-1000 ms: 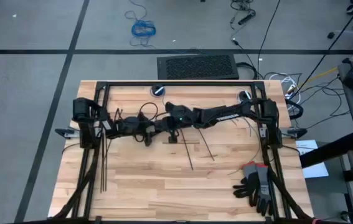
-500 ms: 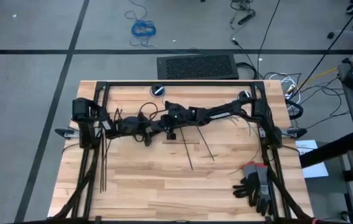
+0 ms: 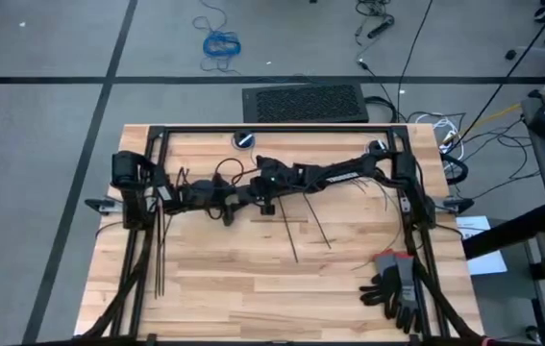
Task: Ziptie cables
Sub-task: Close the black cable duct
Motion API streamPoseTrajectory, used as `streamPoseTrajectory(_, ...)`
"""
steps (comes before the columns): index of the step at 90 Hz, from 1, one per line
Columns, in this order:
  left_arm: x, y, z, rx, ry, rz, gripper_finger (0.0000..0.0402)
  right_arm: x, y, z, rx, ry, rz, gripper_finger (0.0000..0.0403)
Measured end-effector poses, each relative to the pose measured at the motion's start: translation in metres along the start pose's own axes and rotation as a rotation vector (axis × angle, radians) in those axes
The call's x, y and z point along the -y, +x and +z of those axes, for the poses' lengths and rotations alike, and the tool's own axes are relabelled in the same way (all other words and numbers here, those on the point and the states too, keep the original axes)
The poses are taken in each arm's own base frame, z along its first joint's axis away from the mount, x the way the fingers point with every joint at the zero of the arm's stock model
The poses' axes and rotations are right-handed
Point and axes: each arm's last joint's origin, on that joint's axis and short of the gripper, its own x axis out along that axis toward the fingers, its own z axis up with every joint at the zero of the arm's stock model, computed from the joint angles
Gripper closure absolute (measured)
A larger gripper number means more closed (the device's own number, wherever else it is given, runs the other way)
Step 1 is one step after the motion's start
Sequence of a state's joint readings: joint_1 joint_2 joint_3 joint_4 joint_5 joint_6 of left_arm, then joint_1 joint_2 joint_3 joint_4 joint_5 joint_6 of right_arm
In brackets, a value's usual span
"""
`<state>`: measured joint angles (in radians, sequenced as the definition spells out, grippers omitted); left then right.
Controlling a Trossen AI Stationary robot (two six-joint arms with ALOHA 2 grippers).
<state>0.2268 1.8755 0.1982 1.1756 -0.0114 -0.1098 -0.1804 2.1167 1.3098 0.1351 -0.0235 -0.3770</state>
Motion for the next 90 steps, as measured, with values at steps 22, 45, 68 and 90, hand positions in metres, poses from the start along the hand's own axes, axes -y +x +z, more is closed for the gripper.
streamPoseTrajectory(22,0.001,-0.002,0.004,0.026,0.011,-0.023,0.0127,0.005,-0.045,0.034,0.076,-0.035,0.013,0.0363)
streamPoseTrajectory(45,0.005,-0.005,0.011,0.040,0.072,-0.041,0.0083,0.027,-0.078,0.048,0.145,0.002,0.040,0.0265)
streamPoseTrajectory(68,0.003,-0.004,0.009,0.016,0.061,0.002,0.0080,0.020,-0.033,0.011,0.011,0.119,0.097,0.0301)
streamPoseTrajectory(90,0.003,-0.004,0.008,0.004,0.047,0.012,0.0080,0.015,-0.028,0.012,0.031,0.132,0.106,0.0395)
